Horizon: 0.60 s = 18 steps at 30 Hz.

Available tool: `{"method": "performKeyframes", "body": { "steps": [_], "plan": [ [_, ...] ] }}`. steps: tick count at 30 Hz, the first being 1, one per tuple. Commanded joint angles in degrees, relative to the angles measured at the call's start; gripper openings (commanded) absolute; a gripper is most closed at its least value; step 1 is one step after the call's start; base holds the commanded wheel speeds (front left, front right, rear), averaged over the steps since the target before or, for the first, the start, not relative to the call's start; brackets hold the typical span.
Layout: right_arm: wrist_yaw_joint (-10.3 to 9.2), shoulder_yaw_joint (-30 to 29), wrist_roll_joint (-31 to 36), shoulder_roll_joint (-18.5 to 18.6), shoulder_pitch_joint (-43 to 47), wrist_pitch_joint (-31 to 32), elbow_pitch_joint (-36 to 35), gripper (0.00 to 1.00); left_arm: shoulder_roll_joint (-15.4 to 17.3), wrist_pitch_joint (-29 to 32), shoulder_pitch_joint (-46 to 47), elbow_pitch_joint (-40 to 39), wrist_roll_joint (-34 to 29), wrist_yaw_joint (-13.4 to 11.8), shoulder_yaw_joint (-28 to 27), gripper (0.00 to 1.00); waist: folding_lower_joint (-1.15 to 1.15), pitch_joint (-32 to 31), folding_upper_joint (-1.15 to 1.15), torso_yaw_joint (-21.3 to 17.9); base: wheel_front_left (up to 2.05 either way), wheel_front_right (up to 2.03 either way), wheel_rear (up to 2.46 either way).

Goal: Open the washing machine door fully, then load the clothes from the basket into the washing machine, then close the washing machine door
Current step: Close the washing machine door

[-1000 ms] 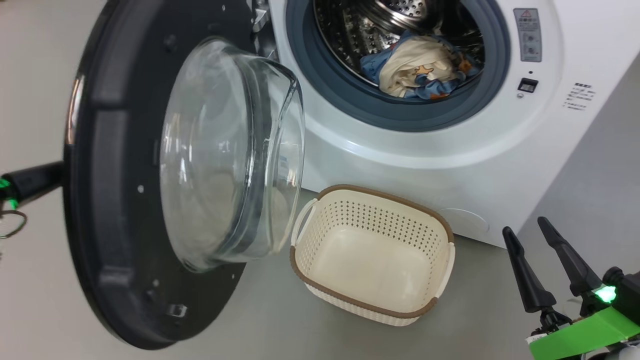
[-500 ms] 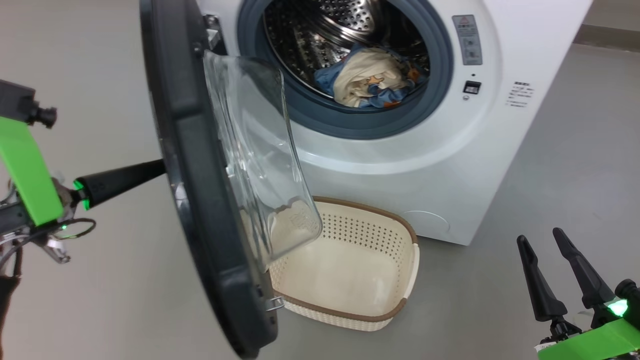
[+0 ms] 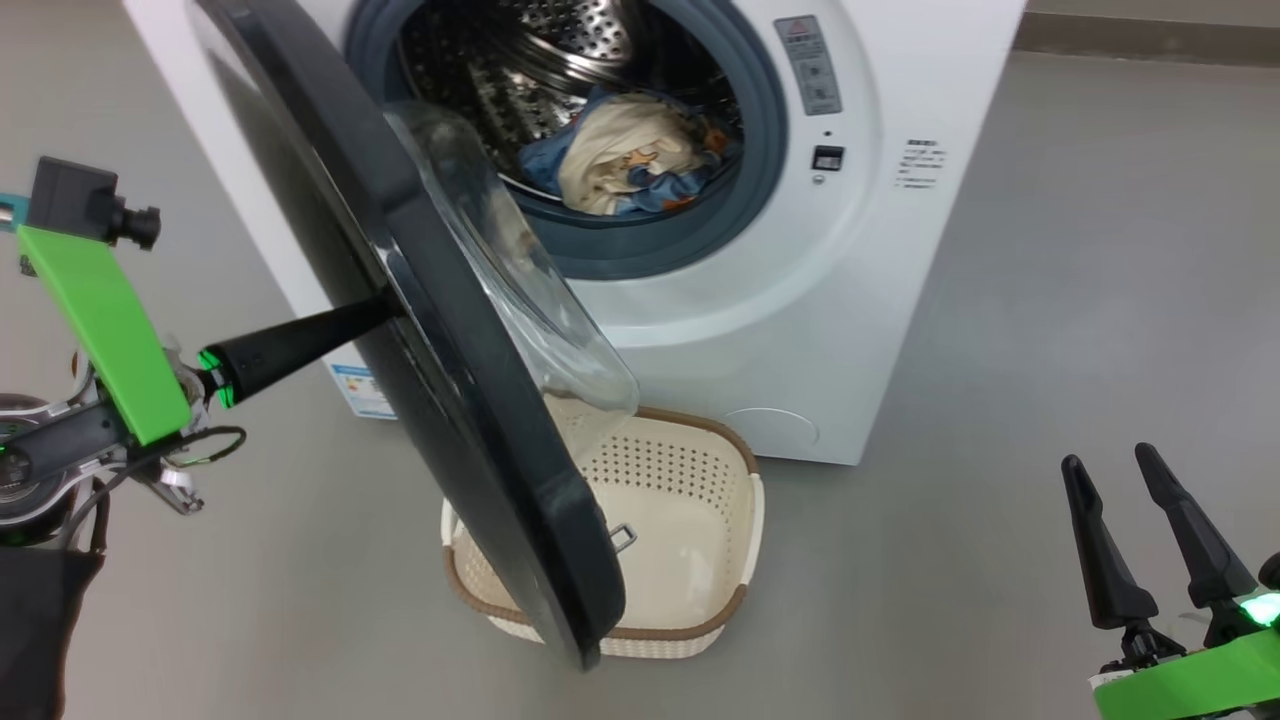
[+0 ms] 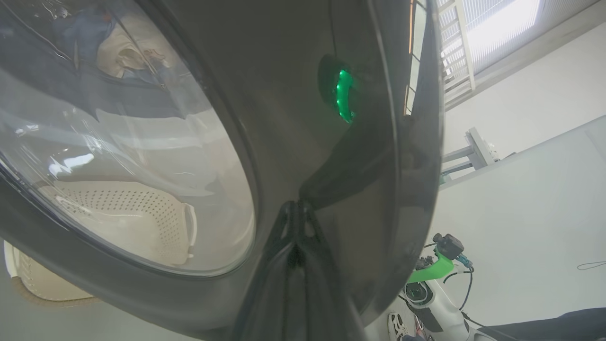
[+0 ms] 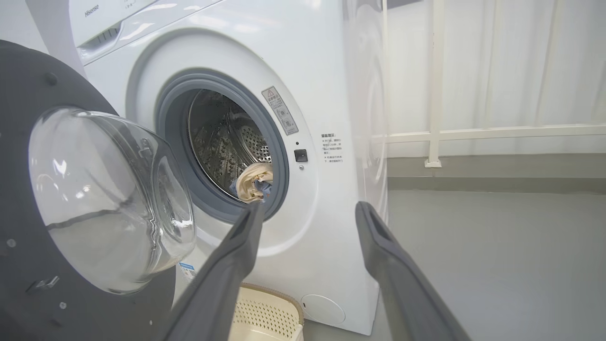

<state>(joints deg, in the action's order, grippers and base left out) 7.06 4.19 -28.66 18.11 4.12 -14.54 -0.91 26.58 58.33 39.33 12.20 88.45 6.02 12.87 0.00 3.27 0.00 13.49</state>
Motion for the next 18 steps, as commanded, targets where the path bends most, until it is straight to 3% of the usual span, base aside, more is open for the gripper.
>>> {"method": "performKeyframes", "body": {
  "steps": [1, 17, 18],
  "plan": [
    [0.43, 0.43, 0.35, 1.11, -0.1, -0.46, -1.52, 1.0, 1.86, -0.67, 1.64, -1.11, -0.84, 0.45, -2.16, 0.0, 0.0, -0.1, 0.0, -2.1, 0.0, 0.0, 0.0],
    [0.43, -0.3, 0.47, 1.2, 1.4, -0.46, -1.9, 1.0, 1.28, -5.27, -0.49, 1.23, -2.41, 1.22, -3.68, 0.0, 0.0, -1.96, 0.0, -8.14, 0.0, 0.0, 0.0],
    [0.43, -0.29, 0.48, 1.2, 1.5, -0.46, -1.89, 1.0, 1.25, -5.43, -0.75, 1.36, -2.42, 1.25, -3.71, 0.07, 0.0, -2.15, 0.0, -8.3, 0.0, 0.0, 0.0]
  ]
}}
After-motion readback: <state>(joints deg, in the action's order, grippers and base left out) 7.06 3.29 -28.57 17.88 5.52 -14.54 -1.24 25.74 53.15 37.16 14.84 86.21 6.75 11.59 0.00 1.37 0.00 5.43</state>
